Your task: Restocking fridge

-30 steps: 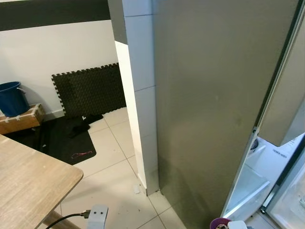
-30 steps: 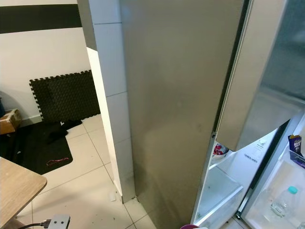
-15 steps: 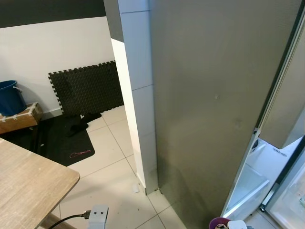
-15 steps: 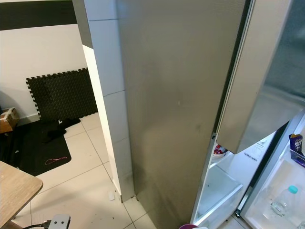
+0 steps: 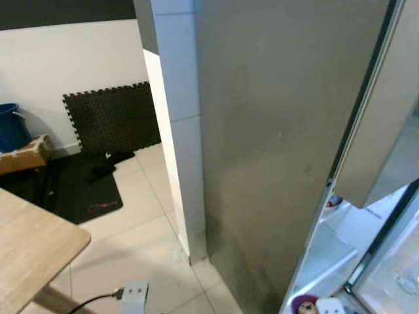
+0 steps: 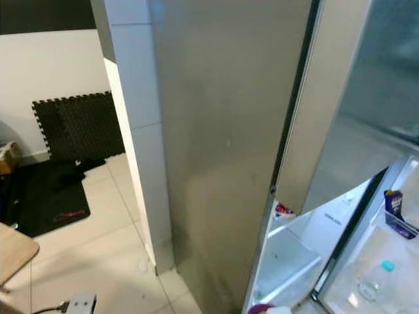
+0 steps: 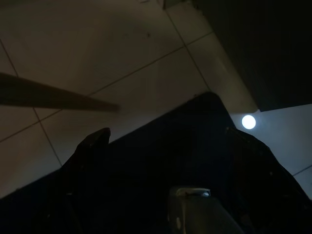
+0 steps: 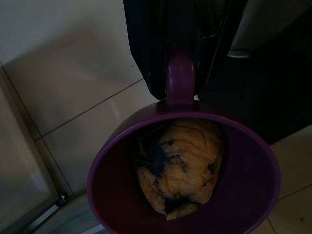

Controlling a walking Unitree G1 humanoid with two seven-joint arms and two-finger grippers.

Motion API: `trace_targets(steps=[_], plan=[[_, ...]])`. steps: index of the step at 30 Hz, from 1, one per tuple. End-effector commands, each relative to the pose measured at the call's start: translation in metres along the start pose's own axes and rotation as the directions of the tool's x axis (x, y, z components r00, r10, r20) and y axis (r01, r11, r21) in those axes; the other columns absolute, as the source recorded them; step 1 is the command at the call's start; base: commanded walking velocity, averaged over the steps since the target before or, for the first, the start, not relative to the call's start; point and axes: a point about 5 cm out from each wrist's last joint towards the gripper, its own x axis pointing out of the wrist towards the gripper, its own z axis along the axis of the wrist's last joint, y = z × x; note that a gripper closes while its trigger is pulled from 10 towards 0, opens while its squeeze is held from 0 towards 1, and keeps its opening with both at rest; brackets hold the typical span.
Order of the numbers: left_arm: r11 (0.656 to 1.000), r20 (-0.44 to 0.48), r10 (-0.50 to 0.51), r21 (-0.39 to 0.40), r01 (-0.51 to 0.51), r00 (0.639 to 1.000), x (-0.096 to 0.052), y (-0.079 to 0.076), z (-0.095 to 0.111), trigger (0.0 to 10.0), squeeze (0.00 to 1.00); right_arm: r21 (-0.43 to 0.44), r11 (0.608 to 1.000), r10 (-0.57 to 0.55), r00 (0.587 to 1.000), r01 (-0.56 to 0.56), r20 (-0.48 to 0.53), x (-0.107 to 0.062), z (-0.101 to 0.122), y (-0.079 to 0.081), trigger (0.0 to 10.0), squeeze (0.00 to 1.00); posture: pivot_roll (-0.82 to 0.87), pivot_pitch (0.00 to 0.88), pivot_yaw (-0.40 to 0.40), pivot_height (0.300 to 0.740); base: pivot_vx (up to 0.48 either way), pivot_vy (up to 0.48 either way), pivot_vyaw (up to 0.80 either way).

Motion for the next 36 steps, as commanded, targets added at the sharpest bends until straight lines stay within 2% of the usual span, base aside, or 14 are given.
trace_targets(steps=[1, 12, 34, 36], plan=[[1.0, -0.014, 0.012, -0.009, -0.012, 1.0, -0.002, 0.003, -0.005, 10.0, 0.0, -0.005, 1.0, 0.015, 1.0, -0.015, 0.005, 0.0, -0.001, 0.004, 10.0, 0.0, -0.06, 0.098, 0.012, 0.734, 0.0, -0.304, 0.0], [1.0, -0.003, 0.021, -0.02, -0.021, 1.0, -0.001, 0.004, -0.002, 10.0, 0.0, -0.03, 0.998, 0.051, 0.998, -0.05, 0.022, 0.001, 0.005, 0.008, 10.0, 0.0, -0.05, 0.09, 0.002, 0.734, 0.0, -0.307, 0.0], [0.998, 0.012, 0.044, -0.037, -0.043, 0.999, -0.003, 0.008, -0.002, 10.0, 0.0, -0.062, 0.996, 0.07, 0.997, -0.068, 0.031, 0.004, 0.012, 0.012, 10.0, 0.0, -0.04, 0.075, -0.023, 0.734, 0.0, -0.311, 0.72], [0.998, 0.013, 0.045, -0.038, -0.045, 0.999, -0.003, 0.008, -0.002, 10.0, 0.0, -0.028, 0.998, 0.05, 0.998, -0.049, 0.03, 0.004, 0.012, 0.011, 10.0, 0.0, -0.04, 0.075, -0.023, 0.734, 0.0, -0.309, 0.0]])
